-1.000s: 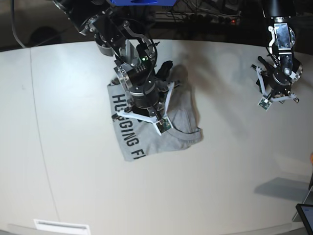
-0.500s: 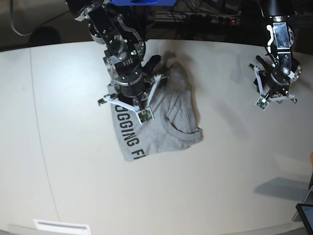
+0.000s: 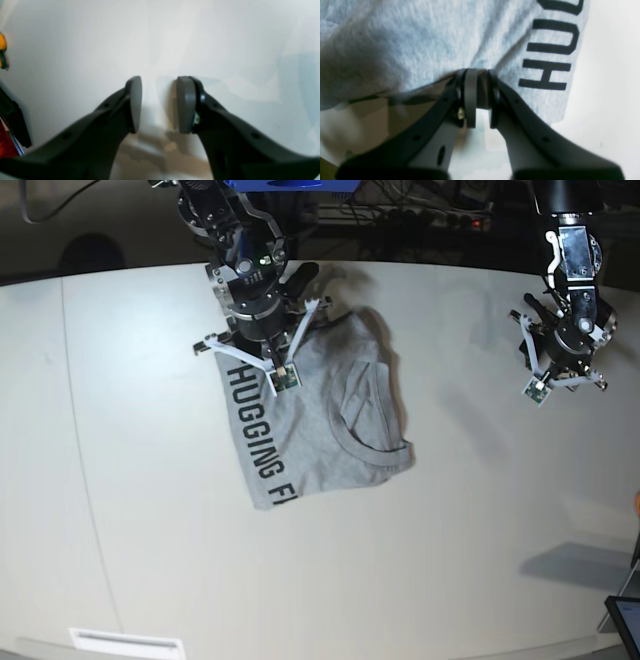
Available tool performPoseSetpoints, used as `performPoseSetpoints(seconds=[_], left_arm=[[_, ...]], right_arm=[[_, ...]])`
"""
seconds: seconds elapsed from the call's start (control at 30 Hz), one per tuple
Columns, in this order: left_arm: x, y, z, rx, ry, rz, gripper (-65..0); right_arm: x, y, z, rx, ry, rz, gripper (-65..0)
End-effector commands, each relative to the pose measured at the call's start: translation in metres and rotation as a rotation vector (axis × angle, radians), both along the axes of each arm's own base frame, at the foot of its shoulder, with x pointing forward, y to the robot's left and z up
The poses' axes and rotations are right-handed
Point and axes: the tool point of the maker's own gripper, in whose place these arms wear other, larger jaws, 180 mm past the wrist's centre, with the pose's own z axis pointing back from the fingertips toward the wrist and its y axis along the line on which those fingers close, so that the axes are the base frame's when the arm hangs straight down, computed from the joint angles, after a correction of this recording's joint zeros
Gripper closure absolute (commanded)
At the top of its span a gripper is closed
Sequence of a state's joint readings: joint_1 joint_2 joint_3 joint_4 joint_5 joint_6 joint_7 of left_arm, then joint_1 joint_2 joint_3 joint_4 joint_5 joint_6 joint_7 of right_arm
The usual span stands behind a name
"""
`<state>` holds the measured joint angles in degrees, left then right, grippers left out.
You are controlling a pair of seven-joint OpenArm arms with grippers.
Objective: Fold the T-shirt properly
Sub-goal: 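Pinch the printed edge with the right gripper and pull it outward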
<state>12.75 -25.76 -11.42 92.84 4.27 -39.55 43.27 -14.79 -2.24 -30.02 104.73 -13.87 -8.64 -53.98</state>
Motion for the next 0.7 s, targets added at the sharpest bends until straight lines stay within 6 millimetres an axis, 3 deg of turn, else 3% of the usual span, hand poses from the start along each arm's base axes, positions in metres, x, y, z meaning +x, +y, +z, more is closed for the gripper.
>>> performPoseSetpoints(seconds=[0.0, 0.2, 0.37, 0.6, 0.67], left_arm=[[0.002, 0.005, 0.006, 0.021, -0.002, -0.012, -23.3], [0.002, 0.005, 0.006, 0.022, -0.003, -0.012, -23.3], [0.002, 0.006, 0.006, 0.026, -0.002, -0.013, -23.3], [0.002, 0.006, 0.006, 0.026, -0.001, -0.012, -23.3], [0.002, 0.006, 0.006, 0.026, -0.001, -0.011, -23.3]], right_arm=[[0.007, 0.004, 0.014, 0.024, -0.046, -0.008, -6.5], [0.032, 0.001, 0.063, 0.07, -0.17, -0.032, -6.5], [0.062, -0.007, 0.073, 0.01, -0.186, -0.04, -6.5], [0.052, -0.013, 0.029, -0.055, -0.114, -0.013, -6.5], [0.047, -0.024, 0.02, -0.062, -0.097, -0.043, -6.5]])
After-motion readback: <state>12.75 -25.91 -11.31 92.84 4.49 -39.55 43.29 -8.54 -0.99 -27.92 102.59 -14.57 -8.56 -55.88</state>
